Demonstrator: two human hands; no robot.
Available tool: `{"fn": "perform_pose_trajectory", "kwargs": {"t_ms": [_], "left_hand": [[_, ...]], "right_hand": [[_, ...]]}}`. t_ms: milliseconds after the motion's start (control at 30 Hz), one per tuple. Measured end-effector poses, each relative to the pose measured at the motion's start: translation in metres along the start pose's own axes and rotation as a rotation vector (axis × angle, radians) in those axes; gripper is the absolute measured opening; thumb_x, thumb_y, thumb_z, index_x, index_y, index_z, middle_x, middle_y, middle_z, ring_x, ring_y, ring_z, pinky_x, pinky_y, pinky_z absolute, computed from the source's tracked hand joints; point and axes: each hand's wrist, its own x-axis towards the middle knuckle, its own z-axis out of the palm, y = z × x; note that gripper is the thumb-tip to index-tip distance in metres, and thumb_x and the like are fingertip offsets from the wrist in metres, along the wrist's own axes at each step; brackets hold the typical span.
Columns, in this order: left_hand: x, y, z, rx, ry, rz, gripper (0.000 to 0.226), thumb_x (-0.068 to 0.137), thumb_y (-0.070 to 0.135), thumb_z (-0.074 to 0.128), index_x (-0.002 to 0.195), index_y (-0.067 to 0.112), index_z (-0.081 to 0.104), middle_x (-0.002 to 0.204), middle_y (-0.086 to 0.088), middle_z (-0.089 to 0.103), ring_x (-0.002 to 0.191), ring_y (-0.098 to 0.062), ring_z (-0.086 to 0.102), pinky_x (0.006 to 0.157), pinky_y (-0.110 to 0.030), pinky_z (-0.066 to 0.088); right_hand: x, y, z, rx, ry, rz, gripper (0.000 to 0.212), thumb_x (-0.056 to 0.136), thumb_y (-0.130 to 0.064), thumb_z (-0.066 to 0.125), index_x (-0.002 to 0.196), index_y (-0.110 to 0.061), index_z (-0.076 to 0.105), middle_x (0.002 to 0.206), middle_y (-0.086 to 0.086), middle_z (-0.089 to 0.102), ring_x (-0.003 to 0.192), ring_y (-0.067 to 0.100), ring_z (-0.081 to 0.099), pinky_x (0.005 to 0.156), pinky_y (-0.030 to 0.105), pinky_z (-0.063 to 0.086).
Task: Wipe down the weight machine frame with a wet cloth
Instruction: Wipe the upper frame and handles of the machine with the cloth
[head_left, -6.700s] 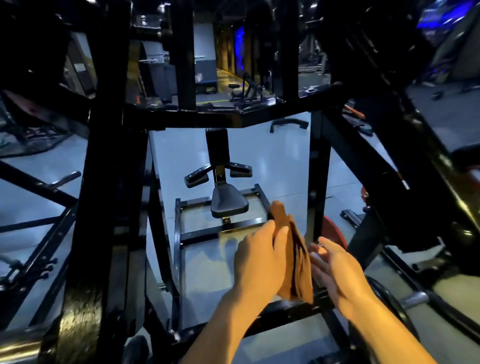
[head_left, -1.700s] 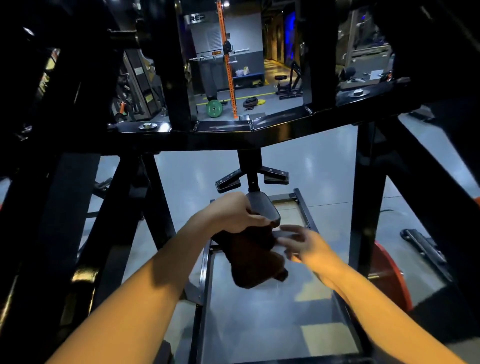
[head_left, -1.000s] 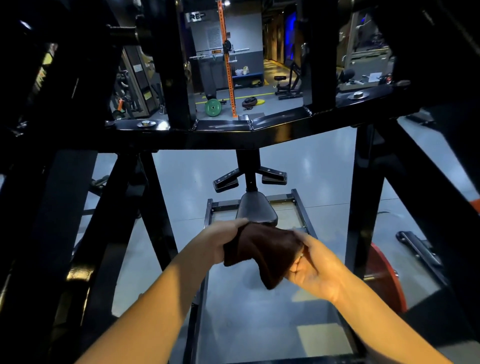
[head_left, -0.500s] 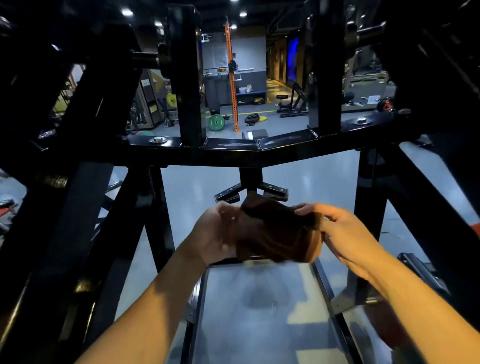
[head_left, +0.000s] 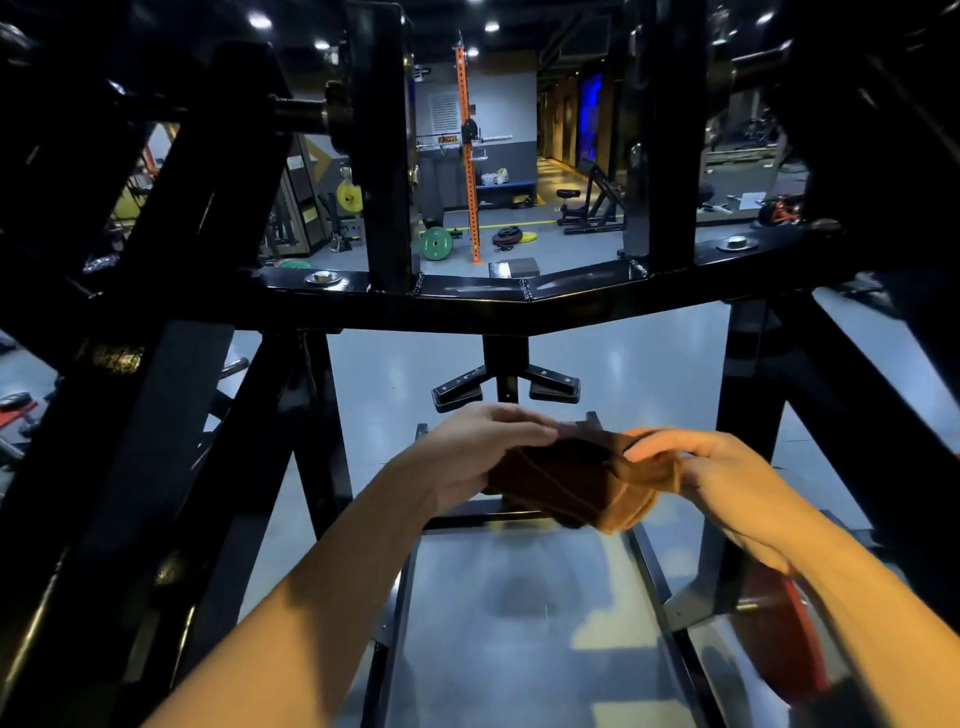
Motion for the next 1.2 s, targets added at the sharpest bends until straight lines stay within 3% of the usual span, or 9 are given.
{"fn": "perform_pose_trajectory", "kwargs": {"t_ms": [200, 333, 500, 600, 733, 833, 933, 1033, 1200], "left_hand": [[0.011, 0.003, 0.027, 0.092, 0.183, 0.041, 0.02, 0.091, 0.0, 0.071, 0.107, 0.009, 0.078, 0.1, -0.015, 0.077, 0.094, -0.024, 0.073, 0.068, -0.027, 0.057], [0.015, 0.007, 0.039, -0.01, 0.272, 0.071, 0.01, 0.094, 0.005, 0.069, 0.095, 0.006, 0.079, 0.09, -0.011, 0.079, 0.086, -0.022, 0.077, 0.069, -0.028, 0.059], [0.018, 0.013, 0.04, 0.006, 0.346, 0.136, 0.011, 0.093, 0.004, 0.069, 0.092, 0.01, 0.077, 0.093, -0.012, 0.076, 0.091, -0.023, 0.073, 0.078, -0.032, 0.062], [0.016, 0.017, 0.03, 0.052, 0.371, 0.225, 0.008, 0.095, 0.008, 0.068, 0.094, 0.011, 0.075, 0.094, -0.009, 0.072, 0.091, -0.022, 0.069, 0.076, -0.029, 0.059], [0.007, 0.026, 0.033, 0.298, 0.253, 0.217, 0.038, 0.095, 0.053, 0.066, 0.105, 0.016, 0.069, 0.083, 0.005, 0.067, 0.075, -0.006, 0.062, 0.068, -0.019, 0.049], [0.004, 0.027, 0.034, 0.485, 0.172, 0.228, 0.033, 0.091, 0.052, 0.072, 0.104, 0.024, 0.062, 0.078, 0.013, 0.061, 0.061, 0.007, 0.056, 0.055, -0.01, 0.041], [0.01, 0.028, 0.032, 0.51, 0.301, 0.269, 0.022, 0.096, 0.044, 0.068, 0.087, 0.024, 0.064, 0.072, 0.011, 0.059, 0.063, 0.0, 0.056, 0.057, -0.017, 0.042], [0.018, 0.026, 0.031, 0.489, 0.464, 0.258, 0.023, 0.09, 0.037, 0.067, 0.073, 0.021, 0.066, 0.06, 0.013, 0.056, 0.063, -0.009, 0.055, 0.059, -0.026, 0.041], [0.021, 0.032, 0.03, 0.102, 0.398, 0.343, 0.011, 0.096, 0.021, 0.063, 0.107, 0.024, 0.061, 0.085, -0.005, 0.063, 0.075, -0.017, 0.061, 0.056, -0.03, 0.05]], "right_hand": [[-0.017, -0.006, 0.045, -0.418, 0.002, -0.242, 0.064, 0.092, -0.022, 0.075, 0.135, -0.056, 0.042, 0.139, -0.022, 0.044, 0.13, -0.005, 0.045, 0.093, 0.008, 0.042], [-0.012, 0.028, 0.094, -0.933, 0.135, -0.46, 0.121, 0.073, -0.057, 0.084, 0.164, -0.032, 0.008, 0.154, -0.001, 0.029, 0.134, 0.019, 0.042, 0.107, 0.031, 0.046], [0.003, 0.026, 0.098, -0.584, 0.427, -0.58, 0.071, 0.091, -0.017, 0.076, 0.141, -0.047, 0.036, 0.125, -0.008, 0.056, 0.112, 0.019, 0.06, 0.087, 0.019, 0.046], [0.003, 0.009, 0.075, -0.54, 0.284, -0.543, 0.052, 0.099, -0.02, 0.069, 0.112, -0.066, 0.048, 0.104, -0.024, 0.065, 0.099, 0.003, 0.064, 0.075, 0.016, 0.048], [0.014, -0.015, 0.063, -0.308, 0.123, -0.386, 0.033, 0.105, -0.017, 0.058, 0.105, -0.049, 0.064, 0.101, -0.013, 0.072, 0.093, 0.002, 0.069, 0.075, 0.017, 0.051], [0.022, -0.032, 0.053, -0.301, -0.013, -0.211, 0.015, 0.105, -0.036, 0.053, 0.107, -0.036, 0.068, 0.103, -0.009, 0.072, 0.092, -0.001, 0.07, 0.077, 0.02, 0.056], [0.028, -0.037, 0.053, -0.162, -0.05, -0.099, 0.019, 0.1, -0.037, 0.063, 0.112, -0.022, 0.065, 0.094, -0.009, 0.077, 0.084, 0.003, 0.073, 0.067, 0.016, 0.055], [0.031, -0.03, 0.064, -0.217, 0.206, -0.265, 0.023, 0.1, -0.037, 0.065, 0.121, -0.04, 0.057, 0.119, -0.018, 0.065, 0.107, -0.006, 0.063, 0.077, 0.006, 0.049], [0.028, -0.013, 0.099, -0.147, 0.005, -0.311, 0.065, 0.095, -0.068, 0.044, 0.154, -0.042, 0.034, 0.12, -0.026, 0.069, 0.115, -0.003, 0.065, 0.093, 0.023, 0.054]]}}
